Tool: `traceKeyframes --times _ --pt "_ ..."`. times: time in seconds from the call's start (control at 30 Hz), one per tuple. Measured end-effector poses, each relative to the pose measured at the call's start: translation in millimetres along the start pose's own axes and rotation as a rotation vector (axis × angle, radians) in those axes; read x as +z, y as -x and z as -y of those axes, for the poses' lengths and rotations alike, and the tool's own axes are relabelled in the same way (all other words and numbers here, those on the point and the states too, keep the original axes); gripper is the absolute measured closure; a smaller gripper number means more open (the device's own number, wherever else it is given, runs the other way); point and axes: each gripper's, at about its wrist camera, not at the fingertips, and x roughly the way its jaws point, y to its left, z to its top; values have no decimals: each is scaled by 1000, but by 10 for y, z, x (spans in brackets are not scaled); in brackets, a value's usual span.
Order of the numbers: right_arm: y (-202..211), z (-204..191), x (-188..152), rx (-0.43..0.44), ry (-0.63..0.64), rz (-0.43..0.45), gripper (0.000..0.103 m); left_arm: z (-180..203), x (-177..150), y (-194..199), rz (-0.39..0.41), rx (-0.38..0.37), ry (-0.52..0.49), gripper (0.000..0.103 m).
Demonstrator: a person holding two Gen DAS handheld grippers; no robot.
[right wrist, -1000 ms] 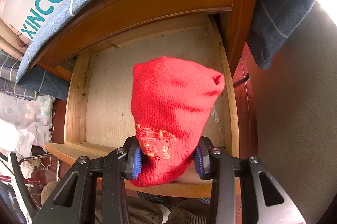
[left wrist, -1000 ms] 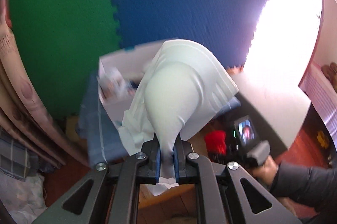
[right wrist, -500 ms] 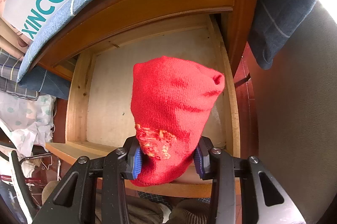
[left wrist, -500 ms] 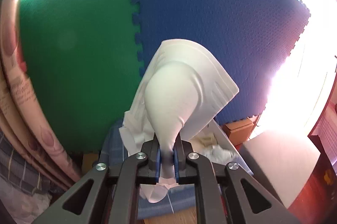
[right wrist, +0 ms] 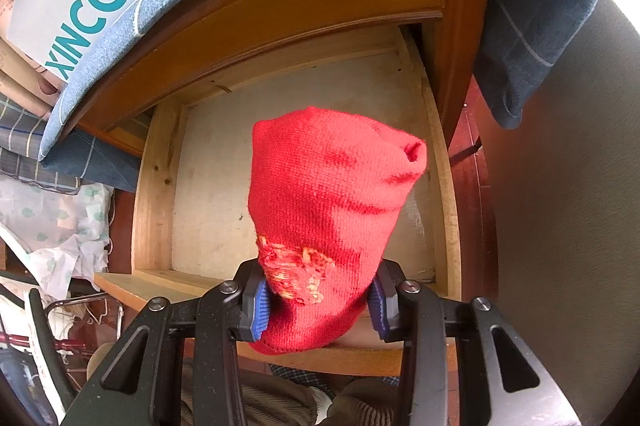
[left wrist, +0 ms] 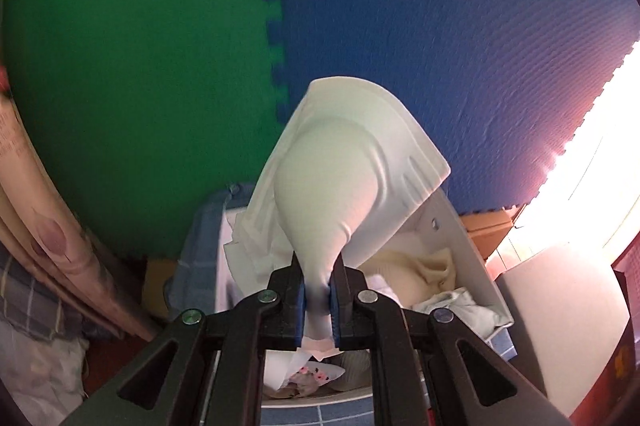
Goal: Take underwear out of drawer
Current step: 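Lower the pale blue underwear into the box and open the left gripper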
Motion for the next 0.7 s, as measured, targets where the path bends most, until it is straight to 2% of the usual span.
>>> traceKeyframes --times 0.27,0.33,0.4,0.5,0.7 --pt "4 8 9 7 -1 -2 66 43 -274 -639 -126 43 30 94" --pt "9 9 9 8 -2 -1 66 50 -347 -736 -148 33 30 94" --pt "11 3 8 8 -2 0 66 68 -402 -798 -156 53 23 93" --pt "9 3 7 7 -2 -1 66 81 -449 -873 -157 44 36 88" --pt "8 8 6 8 -2 -2 66 141 -497 -798 -104 54 -6 77"
